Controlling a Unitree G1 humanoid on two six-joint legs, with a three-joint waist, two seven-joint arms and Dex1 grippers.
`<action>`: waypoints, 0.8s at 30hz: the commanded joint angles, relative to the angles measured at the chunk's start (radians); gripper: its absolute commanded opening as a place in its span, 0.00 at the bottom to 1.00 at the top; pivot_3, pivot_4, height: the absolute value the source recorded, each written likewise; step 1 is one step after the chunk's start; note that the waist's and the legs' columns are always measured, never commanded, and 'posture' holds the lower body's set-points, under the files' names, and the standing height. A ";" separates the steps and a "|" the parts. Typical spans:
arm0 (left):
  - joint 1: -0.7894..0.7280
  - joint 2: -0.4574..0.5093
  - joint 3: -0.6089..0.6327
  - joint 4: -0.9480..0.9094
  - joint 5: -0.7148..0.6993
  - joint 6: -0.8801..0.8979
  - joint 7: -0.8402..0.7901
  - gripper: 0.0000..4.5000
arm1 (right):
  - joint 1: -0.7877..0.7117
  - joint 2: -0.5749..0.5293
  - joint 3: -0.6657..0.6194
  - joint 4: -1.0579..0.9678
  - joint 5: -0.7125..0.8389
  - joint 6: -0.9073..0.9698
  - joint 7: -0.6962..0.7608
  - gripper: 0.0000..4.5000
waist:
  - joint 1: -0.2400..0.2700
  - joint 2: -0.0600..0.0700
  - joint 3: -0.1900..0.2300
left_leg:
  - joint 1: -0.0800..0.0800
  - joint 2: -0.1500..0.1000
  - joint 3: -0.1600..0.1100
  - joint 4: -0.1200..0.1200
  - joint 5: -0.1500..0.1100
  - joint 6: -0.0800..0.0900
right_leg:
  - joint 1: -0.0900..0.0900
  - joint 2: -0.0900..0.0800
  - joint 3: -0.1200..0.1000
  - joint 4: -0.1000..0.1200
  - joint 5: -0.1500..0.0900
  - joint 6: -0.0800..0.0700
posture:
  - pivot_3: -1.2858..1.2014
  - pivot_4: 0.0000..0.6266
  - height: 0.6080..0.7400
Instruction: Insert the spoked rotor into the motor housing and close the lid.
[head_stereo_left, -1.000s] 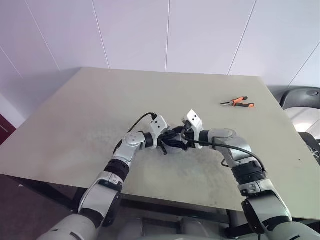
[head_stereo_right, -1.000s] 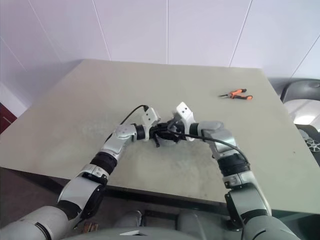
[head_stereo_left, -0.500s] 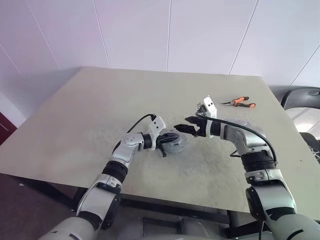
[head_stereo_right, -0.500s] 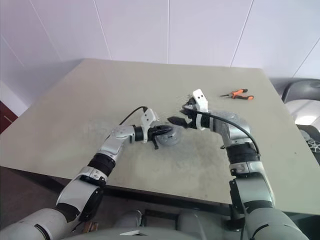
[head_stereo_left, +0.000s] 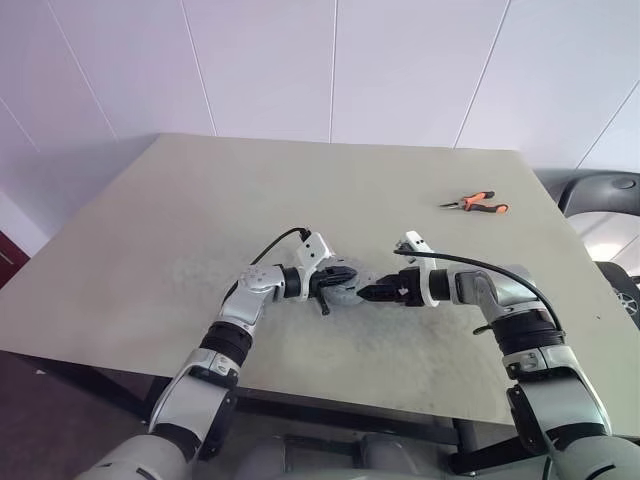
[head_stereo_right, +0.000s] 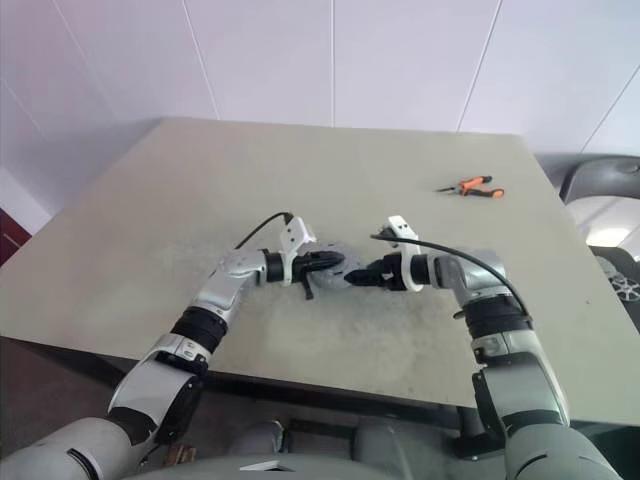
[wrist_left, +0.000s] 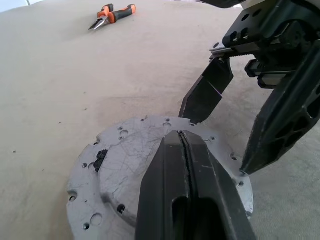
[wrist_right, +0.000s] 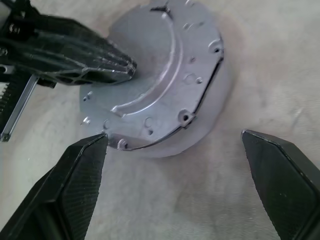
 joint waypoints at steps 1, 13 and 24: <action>-0.016 0.015 0.008 -0.027 -0.001 -0.023 0.006 0.00 | 0.016 0.021 0.019 0.002 0.014 0.040 -0.001 0.99 | 0.000 0.000 0.000 | 0.000 0.000 0.000 0.000 0.000 0.000 | 0.000 0.000 0.000 0.000 0.000 0.000 | 0.52 0.00 1.00; -0.031 0.047 0.010 -0.013 0.001 -0.052 0.036 0.00 | 0.002 0.099 -0.086 -0.008 0.081 0.131 -0.067 0.99 | -0.002 0.000 0.000 | 0.000 0.000 0.000 -0.001 0.000 0.000 | -0.001 0.000 0.000 0.001 0.000 0.000 | 0.52 0.00 1.00; -0.019 0.041 0.003 -0.027 0.001 -0.059 0.034 0.00 | 0.015 0.246 -0.239 -0.096 0.198 0.355 -0.205 0.99 | -0.026 0.000 0.000 | 0.000 0.001 -0.001 -0.002 0.000 0.000 | -0.001 0.001 0.000 0.002 0.002 0.002 | 0.52 0.00 1.00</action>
